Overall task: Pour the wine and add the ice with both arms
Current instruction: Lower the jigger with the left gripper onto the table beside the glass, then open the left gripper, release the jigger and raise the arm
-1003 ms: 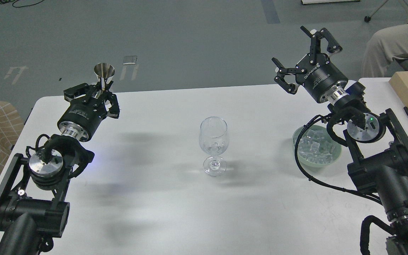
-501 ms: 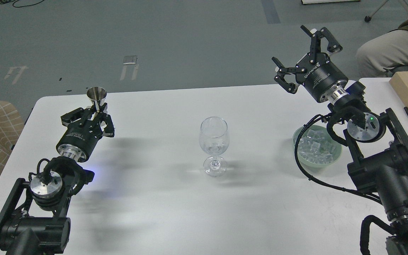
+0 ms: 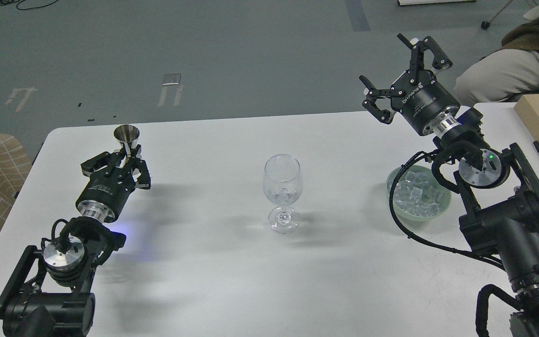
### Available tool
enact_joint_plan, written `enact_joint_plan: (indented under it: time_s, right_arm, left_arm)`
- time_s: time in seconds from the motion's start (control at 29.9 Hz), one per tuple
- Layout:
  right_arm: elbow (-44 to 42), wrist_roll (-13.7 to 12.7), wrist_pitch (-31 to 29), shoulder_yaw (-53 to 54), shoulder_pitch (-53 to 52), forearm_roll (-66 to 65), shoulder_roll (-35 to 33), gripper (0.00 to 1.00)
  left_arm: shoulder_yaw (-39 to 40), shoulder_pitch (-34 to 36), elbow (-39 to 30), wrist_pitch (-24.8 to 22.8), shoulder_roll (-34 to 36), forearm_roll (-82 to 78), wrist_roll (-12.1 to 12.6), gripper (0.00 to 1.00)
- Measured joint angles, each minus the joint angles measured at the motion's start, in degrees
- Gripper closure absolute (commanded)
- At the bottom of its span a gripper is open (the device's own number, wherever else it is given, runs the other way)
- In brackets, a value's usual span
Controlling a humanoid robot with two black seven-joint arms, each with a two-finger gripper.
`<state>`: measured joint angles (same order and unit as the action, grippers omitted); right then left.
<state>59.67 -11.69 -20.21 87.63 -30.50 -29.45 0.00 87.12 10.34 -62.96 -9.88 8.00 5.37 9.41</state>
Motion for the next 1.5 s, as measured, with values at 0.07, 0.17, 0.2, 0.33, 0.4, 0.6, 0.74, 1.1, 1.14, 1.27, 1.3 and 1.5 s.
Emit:
enact_joint_plan:
  time_s: [0.07,0.17,0.2,0.33,0.4,0.6,0.74,1.1,1.14,1.27,1.3,1.5]
  right_arm:
    - [0.00,0.00,0.00,0.00,0.00,0.00,0.00,0.00]
    - [0.00,0.00,0.00,0.00,0.00,-0.01,0.00,0.00]
    - [0.00,0.00,0.00,0.00,-0.01,-0.01,0.00,0.00]
    - [0.00,0.00,0.00,-0.02,-0.24,-0.05,0.00,0.00]
    - [0.00,0.00,0.00,-0.02,-0.32,-0.07,0.00,0.00]
    - [0.00,0.00,0.00,-0.04,-0.35,-0.08,0.00,0.00]
    - [0.00,0.00,0.00,-0.05,-0.39,-0.08,0.00,0.00]
    - [0.00,0.00,0.00,-0.04,-0.44,-0.08,0.00,0.00]
    - [0.00,0.00,0.00,-0.04,-0.44,-0.08,0.00,0.00]
    - [0.00,0.00,0.00,-0.02,-0.44,-0.08,0.00,0.00]
    - [-0.02,0.00,0.00,-0.02,-0.45,-0.08,0.00,0.00]
    - [-0.12,0.00,0.00,-0.01,-0.53,-0.08,0.00,0.00]
  left_arm:
    - [0.05,0.00,0.09,0.09,-0.06,0.64,0.00,0.71]
    - [0.08,0.00,0.13,0.12,-0.15,1.07,0.00,0.67]
    - [0.11,0.00,0.17,0.12,-0.18,1.14,0.00,0.67]
    - [0.13,-0.05,0.18,0.12,-0.60,1.91,0.00,0.64]
    - [0.10,-0.06,0.20,0.26,-0.67,2.16,0.05,0.64]
    - [0.05,-0.06,0.56,0.47,-0.70,2.28,0.19,0.60]
    - [-0.01,-0.07,0.73,0.47,-0.73,2.30,0.30,0.56]
    - [-0.10,-0.07,0.74,0.48,-0.70,2.36,0.43,0.53]
    - [-0.11,-0.07,0.74,0.47,-0.70,2.36,0.43,0.53]
    - [-0.22,-0.07,0.74,0.50,-0.68,2.36,0.43,0.52]
    - [-0.29,-0.07,0.74,0.51,-0.68,2.36,0.43,0.51]
    - [-0.51,-0.07,0.74,0.68,-0.68,2.28,0.43,0.45]
